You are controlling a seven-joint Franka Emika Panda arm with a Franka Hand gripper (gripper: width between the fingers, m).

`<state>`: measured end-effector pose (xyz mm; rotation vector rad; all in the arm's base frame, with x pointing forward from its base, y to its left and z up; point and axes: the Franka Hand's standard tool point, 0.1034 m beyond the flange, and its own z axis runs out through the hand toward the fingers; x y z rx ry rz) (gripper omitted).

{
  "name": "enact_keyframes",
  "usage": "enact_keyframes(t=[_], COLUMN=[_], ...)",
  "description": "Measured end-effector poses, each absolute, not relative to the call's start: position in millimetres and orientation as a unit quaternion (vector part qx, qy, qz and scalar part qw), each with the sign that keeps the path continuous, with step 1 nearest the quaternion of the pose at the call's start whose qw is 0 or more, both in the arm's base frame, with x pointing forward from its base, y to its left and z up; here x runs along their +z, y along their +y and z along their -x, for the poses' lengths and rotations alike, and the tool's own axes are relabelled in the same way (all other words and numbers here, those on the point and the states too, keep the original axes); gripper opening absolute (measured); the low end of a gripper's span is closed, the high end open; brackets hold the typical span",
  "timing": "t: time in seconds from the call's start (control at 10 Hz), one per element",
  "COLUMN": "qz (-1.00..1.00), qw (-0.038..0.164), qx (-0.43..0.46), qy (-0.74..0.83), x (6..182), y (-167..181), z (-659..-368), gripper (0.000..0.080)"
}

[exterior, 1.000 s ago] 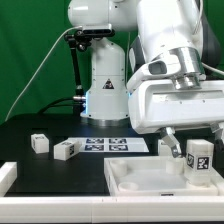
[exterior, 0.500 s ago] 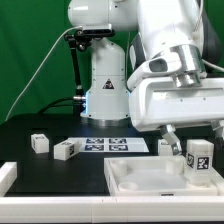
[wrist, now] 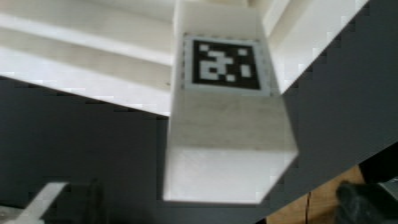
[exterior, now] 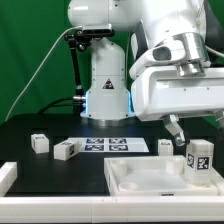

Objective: Assemble one leg

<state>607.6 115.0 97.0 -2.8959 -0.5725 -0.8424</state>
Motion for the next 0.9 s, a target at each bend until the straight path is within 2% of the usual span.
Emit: enact_keyframes(t=[0.1,0.2,0.4,0.5,0.8,0.9], qz=[0.947,0.961,0.971,0.979,0.982,0.983], qw=[0.036,0.046,0.050,0.057,0.065,0.064], qx=[-0.262,-0.204,-0.149,-0.093,0.002,-0.006], qy=[-0.182,-0.179,-0.182,-0.171,-0.177,-0.175], x=[85.1,78.6,86.8,84.2,86.8,88.6], y=[109,114,119,124,128,126], z=[-607,-604,-612,-605,-603,-608], gripper=[0.0649,0.0649,0.0649,0.0649,0.0649,0.0649])
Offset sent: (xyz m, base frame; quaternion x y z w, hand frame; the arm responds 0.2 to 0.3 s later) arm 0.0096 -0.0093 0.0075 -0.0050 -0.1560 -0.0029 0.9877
